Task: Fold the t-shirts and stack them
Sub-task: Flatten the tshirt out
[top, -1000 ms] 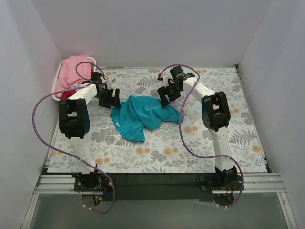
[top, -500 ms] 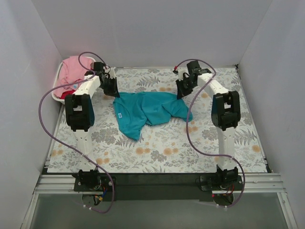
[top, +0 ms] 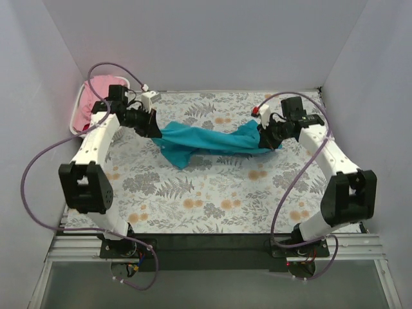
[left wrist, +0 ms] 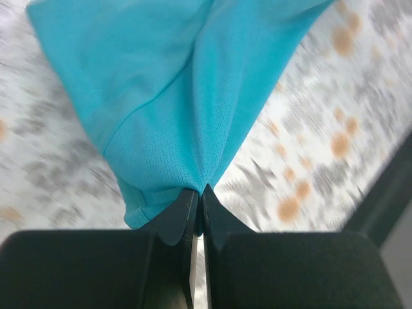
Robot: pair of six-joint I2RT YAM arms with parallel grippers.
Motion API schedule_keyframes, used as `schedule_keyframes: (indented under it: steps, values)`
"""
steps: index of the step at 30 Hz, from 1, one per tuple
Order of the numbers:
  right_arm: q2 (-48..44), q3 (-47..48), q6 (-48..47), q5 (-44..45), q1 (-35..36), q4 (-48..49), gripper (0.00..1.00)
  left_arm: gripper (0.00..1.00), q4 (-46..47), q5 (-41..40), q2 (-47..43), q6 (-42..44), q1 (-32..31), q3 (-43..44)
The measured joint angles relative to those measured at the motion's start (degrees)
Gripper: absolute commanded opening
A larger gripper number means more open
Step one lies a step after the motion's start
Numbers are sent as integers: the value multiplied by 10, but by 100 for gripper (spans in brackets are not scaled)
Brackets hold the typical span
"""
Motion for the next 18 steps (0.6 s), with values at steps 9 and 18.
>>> schedule_keyframes:
  steps: [9, 18]
  values:
    - [-225, -295, -168, 35, -11, -62, 96, 62, -161, 4, -320, 239, -61, -308]
    - [-112, -191, -128, 32, -35, -73, 78, 59, -109, -24, -282, 178, -60, -297]
